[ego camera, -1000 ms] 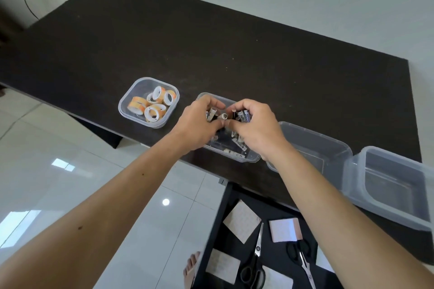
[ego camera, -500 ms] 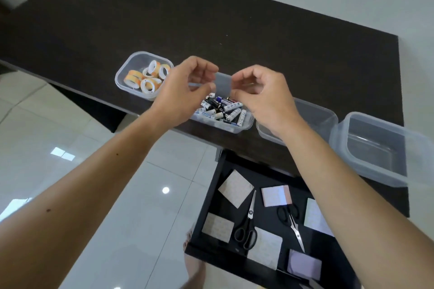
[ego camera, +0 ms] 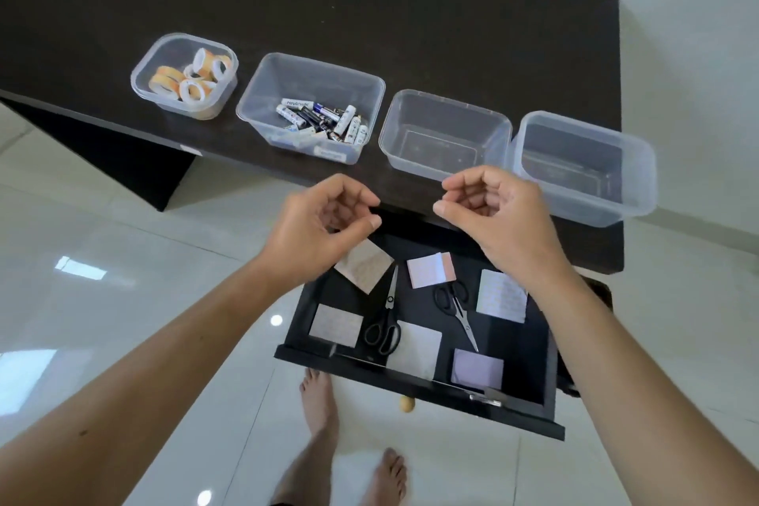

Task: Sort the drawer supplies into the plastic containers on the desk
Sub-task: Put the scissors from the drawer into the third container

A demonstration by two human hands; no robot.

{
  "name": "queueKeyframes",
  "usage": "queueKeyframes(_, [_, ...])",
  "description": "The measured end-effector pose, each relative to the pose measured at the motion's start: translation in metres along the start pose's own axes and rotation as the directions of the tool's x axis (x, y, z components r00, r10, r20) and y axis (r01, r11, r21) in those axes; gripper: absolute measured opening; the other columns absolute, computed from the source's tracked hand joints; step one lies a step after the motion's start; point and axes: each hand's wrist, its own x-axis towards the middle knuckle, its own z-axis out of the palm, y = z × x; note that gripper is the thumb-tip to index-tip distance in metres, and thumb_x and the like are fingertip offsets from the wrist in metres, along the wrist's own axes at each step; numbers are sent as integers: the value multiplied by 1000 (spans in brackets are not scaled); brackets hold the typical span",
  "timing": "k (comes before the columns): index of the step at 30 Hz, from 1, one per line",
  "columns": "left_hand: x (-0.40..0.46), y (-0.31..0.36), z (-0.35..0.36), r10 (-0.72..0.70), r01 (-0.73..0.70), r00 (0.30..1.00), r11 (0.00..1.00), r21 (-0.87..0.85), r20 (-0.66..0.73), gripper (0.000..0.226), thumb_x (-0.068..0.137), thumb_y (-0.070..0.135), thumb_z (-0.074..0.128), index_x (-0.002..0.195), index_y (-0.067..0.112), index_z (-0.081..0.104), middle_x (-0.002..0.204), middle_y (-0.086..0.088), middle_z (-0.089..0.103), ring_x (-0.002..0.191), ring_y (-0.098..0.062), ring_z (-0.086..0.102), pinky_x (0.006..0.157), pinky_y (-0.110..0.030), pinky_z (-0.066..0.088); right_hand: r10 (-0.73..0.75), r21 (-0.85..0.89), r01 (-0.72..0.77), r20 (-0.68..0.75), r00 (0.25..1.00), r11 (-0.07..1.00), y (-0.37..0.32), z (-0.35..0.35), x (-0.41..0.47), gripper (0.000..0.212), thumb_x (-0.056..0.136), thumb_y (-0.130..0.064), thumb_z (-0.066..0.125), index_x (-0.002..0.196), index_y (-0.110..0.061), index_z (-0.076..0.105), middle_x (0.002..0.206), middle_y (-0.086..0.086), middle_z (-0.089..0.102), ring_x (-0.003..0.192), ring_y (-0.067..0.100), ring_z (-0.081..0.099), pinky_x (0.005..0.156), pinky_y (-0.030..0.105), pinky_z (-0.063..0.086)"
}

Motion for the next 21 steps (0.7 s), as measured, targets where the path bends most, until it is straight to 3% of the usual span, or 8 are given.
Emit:
queueKeyframes(4, [-26,-27,35,-144,137,987,986,94,69,15,92,21,83,100,29,74,88,4,73,84,-23,70,81,-39,62,110,-16,-110,-15,994,994,53,-10,-37,20,84,-13,88,98,-24,79,87,-4,79,78,10,71,79,21,59])
queueKeyframes(10, [-37,-61,73,-286,252,958,877,408,23,4,92,33,80,93,35,76,79,13,69,65,-6,59,69,-19,49,230,-137,-228,-5,973,964,129,-5,-70,22,81,-17,91,98,-26,80,86,-6,77,72,1,66,73,15,55])
queueKeyframes(15, [-41,-78,89,-386,322,923,770,551,0,22,89,40,83,107,28,79,84,13,73,82,-5,68,84,-26,59,247,-245,-253,-55,967,936,166,7,-75,34,80,-21,93,110,-22,78,92,-6,73,80,11,69,73,10,51])
queueKeyframes(21, [-40,-90,106,-438,300,899,578,758,-22,51,79,65,81,114,28,78,94,8,79,91,-14,74,81,-34,63,199,-426,-197,-40,979,883,188,18,-65,59,78,-30,94,131,-18,71,111,-2,63,82,16,67,88,35,59])
